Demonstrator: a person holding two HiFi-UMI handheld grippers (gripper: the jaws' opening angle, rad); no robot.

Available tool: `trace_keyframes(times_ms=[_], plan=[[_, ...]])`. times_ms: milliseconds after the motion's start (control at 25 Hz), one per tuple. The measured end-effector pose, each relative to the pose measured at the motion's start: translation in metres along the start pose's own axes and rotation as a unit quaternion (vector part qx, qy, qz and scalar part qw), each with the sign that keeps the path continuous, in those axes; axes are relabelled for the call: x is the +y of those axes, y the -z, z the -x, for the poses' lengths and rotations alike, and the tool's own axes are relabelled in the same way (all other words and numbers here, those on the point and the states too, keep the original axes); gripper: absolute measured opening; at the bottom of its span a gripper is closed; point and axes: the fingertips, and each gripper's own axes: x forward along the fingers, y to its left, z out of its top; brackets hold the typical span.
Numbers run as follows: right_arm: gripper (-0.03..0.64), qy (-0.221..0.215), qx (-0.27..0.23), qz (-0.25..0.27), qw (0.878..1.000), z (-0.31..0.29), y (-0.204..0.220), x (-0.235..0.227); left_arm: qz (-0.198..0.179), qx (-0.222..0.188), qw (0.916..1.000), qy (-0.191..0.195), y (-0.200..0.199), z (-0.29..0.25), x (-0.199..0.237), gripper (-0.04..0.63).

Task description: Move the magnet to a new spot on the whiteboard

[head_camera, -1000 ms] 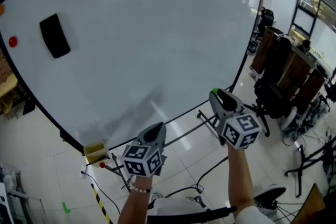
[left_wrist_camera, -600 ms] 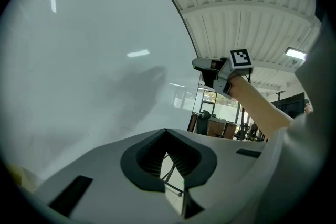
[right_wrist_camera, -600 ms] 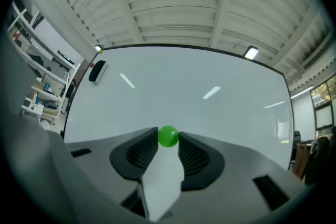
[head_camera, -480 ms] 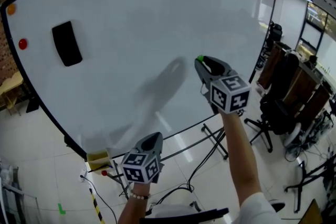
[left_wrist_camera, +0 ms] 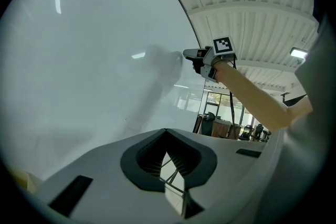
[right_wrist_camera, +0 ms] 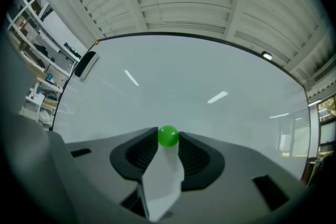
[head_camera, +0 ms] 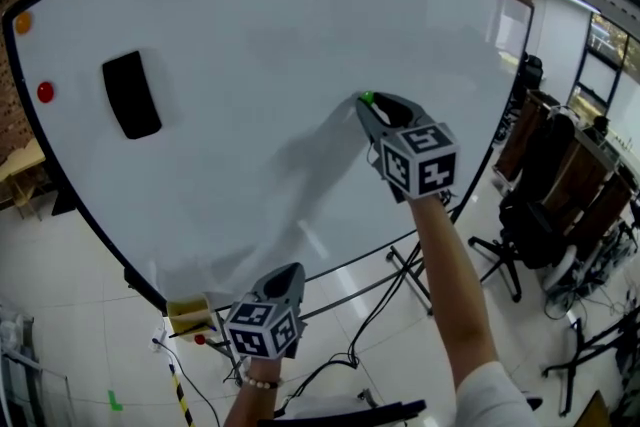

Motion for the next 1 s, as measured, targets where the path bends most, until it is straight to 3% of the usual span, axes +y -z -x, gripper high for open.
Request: trace_keyframes(times_ms=[640,1000], plan=[[0.164,0.028,0.009,0.018,0.999,-0.005,0.006,-0.001,0.001,0.003,1.0,0.009,0.004,0.0,0.004,-0.002],[0.132,0.033,-0.029,-0.065,0.997,0.066,0.019,-0.001,0.002,0.017,0.9993,0.035,0.01,-0.003,0.001,-0.002]])
